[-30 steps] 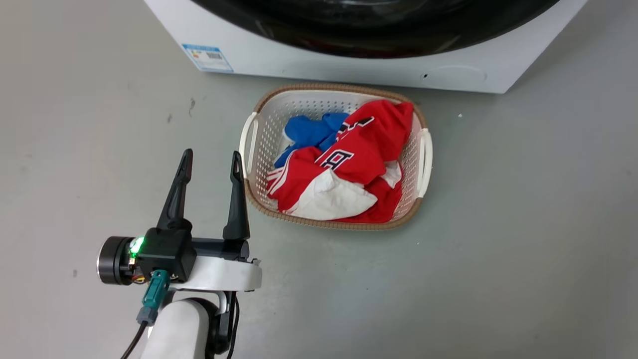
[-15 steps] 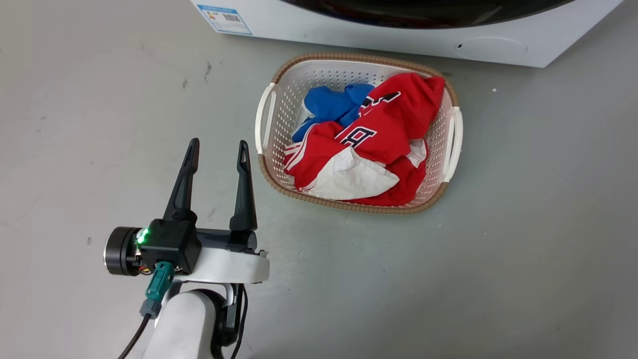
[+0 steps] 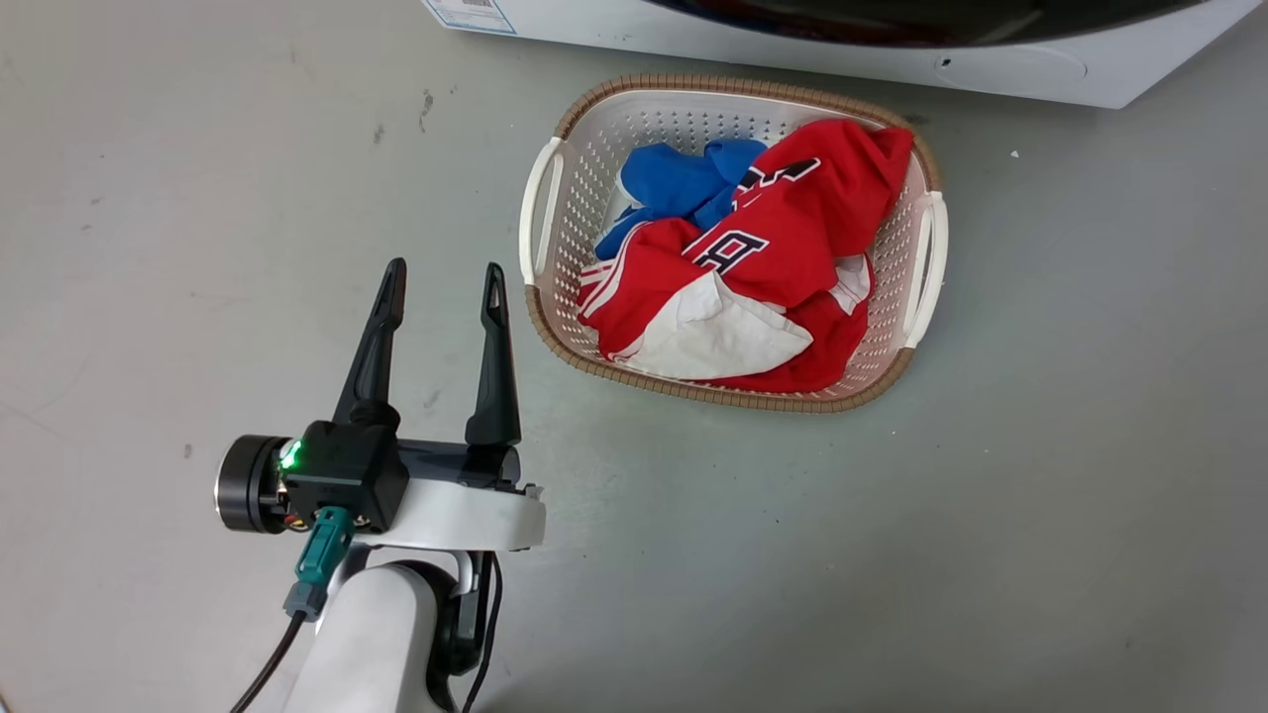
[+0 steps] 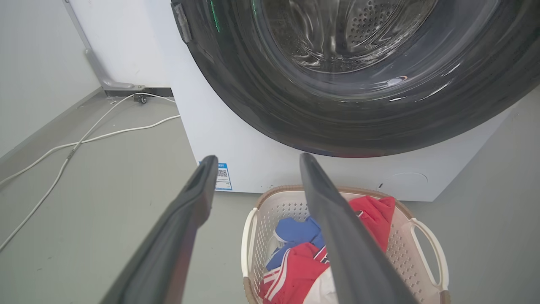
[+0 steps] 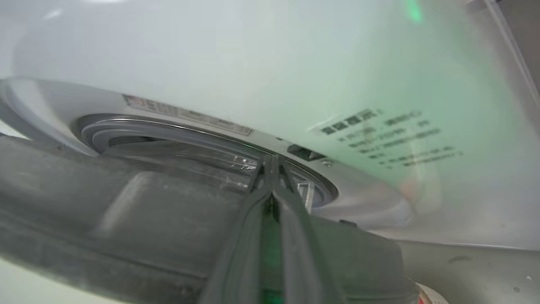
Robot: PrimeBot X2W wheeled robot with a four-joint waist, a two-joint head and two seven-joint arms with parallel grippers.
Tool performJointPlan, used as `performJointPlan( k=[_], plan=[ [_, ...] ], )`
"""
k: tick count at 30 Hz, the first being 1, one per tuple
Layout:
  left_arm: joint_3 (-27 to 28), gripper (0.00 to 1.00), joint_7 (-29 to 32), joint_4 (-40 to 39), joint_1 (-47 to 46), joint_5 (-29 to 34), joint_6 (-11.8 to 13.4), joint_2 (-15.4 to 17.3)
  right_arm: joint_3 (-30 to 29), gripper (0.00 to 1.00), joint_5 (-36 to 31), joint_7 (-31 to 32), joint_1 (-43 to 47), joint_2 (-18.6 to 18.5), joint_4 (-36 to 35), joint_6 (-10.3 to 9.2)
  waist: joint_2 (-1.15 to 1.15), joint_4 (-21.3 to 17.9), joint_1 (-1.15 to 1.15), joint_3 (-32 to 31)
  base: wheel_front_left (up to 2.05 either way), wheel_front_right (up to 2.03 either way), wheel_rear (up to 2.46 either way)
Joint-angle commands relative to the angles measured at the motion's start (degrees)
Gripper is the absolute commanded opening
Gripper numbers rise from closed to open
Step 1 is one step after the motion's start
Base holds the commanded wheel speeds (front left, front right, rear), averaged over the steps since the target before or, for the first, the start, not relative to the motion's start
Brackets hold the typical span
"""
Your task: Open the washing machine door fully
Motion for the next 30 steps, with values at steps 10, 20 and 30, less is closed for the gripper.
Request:
performJointPlan(
  k=[10,20,30],
  plan=[
    [1.8,1.0,-0.2,0.5,1.0,1.0,-0.6,0.0,1.3,0.0,3.4,2.9,9.6,0.8,-7.5,0.11,0.0,-1.5,-0.01,-2.9,0.0,0.0,0.0],
    [2.9,1.0,-0.2,0.8,1.9,1.7,-1.7,0.0,1.9,0.0,5.7,3.3,18.7,0.9,-15.4,0.1,0.0,-2.9,-0.01,-5.2,0.0,0.0,0.0],
    [3.5,1.0,-0.2,1.1,3.7,1.9,-2.2,0.0,3.5,0.0,7.6,4.4,26.8,1.7,-22.8,0.11,0.0,-3.2,-0.01,-7.7,0.0,0.0,0.0]
  ],
)
